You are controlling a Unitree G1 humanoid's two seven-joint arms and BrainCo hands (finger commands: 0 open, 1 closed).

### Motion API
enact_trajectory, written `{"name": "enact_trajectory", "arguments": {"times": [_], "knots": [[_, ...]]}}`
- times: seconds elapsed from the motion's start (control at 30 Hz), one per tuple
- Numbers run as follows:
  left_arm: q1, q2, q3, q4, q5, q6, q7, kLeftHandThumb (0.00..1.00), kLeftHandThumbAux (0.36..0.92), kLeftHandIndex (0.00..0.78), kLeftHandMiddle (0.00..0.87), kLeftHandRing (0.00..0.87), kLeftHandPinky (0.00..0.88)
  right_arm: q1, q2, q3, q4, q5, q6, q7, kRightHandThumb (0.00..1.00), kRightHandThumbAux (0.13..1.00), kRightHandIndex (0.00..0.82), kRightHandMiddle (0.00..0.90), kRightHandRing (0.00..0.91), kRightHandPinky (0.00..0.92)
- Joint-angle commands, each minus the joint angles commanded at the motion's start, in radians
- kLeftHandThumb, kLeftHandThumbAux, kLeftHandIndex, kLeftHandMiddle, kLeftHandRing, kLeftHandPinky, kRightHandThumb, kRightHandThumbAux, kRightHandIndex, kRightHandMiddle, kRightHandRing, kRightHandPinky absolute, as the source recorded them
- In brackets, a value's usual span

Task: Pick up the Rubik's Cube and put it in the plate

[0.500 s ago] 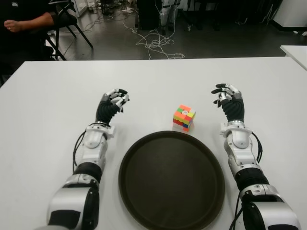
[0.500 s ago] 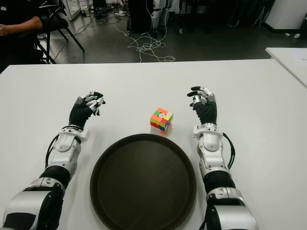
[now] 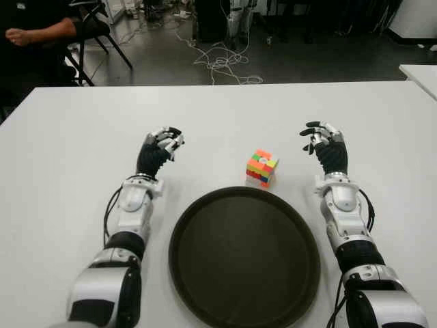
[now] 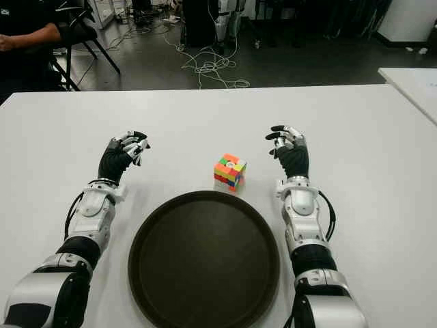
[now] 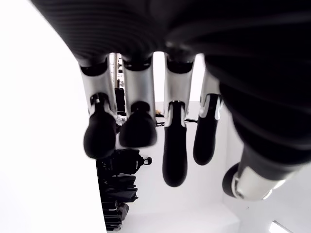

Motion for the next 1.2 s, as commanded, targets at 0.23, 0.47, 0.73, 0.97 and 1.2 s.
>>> {"name": "enact_trajectory", "arguments": {"times": [0.23,0.47,0.73,0.97,1.2], "knots": [[0.001,-0.001,0.002,-0.004,-0.005,0.007,-0.006,0.858,0.659,0.418,0.540,0.803,0.819,0.002,0.000,-0.011,-0.009,0.020,0.027,0.037,0.852,0.679,0.408,0.497,0.763,0.775],[0.001,-0.003,0.006,-0.006,-0.009,0.013,-0.001,0.859,0.658,0.420,0.540,0.800,0.812,0.003,0.001,-0.015,-0.014,0.026,0.035,0.050,0.852,0.679,0.407,0.497,0.763,0.775],[-0.001,0.001,0.009,-0.004,-0.007,0.015,-0.002,0.859,0.658,0.421,0.544,0.796,0.811,-0.001,-0.006,-0.002,0.004,-0.017,0.016,0.014,0.852,0.679,0.406,0.499,0.765,0.780],[-0.001,0.009,-0.001,0.010,0.020,-0.028,0.023,0.847,0.664,0.403,0.551,0.665,0.674,-0.006,-0.038,0.051,0.064,-0.143,-0.143,-0.056,0.916,0.666,0.407,0.480,0.582,0.611],[-0.010,0.035,-0.044,0.029,0.094,-0.046,0.086,0.517,0.619,0.262,0.274,0.319,0.358,-0.031,-0.112,0.131,0.162,-0.324,-0.271,-0.171,0.502,0.691,0.242,0.252,0.266,0.239]]}}
